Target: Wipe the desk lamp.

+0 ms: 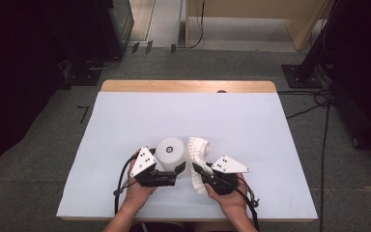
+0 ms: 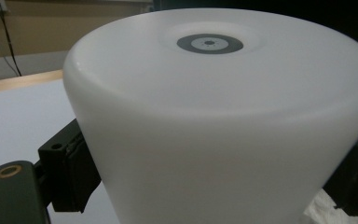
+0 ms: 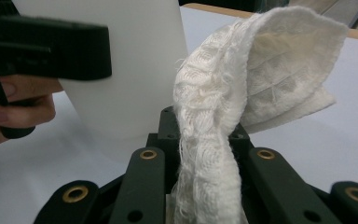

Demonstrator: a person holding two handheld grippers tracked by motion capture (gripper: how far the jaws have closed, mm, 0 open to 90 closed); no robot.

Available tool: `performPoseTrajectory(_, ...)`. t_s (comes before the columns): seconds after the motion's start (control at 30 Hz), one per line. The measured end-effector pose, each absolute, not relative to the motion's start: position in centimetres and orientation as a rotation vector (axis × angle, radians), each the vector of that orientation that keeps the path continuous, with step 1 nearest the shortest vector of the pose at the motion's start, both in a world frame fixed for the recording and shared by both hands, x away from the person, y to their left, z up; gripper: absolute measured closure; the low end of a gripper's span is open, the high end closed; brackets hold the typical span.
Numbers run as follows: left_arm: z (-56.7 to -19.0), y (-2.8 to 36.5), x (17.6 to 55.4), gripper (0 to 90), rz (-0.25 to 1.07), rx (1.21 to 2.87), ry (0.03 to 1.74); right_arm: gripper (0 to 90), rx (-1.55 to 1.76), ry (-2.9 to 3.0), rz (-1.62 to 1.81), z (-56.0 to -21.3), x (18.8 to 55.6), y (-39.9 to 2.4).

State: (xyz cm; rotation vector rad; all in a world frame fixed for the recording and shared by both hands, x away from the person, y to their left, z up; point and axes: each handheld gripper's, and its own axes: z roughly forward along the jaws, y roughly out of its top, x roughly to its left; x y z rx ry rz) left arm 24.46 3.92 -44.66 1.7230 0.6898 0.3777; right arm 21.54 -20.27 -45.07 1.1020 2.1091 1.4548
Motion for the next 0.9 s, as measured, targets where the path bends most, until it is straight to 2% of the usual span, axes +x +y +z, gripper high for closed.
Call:
performPoseTrajectory(0.33, -45.5, 2.7, 24.5, 8.6, 0.371, 1.812, 0.676, 75.7, 1.011, 2.011, 1.531, -42.4, 20.6, -21.0)
performPoseTrajectory(0.7, -44.8, 3.5, 24.8, 8.7, 0.392, 1.765, 0.677, 75.6, 1.098, 2.134, 1.403, -45.9, 21.8, -20.0)
performPoseTrajectory(0.9, -46.1, 3.3, 25.2, 8.6, 0.464, 1.813, 0.663, 75.6, 1.124, 2.118, 1.382, -45.9, 22.0, -20.5)
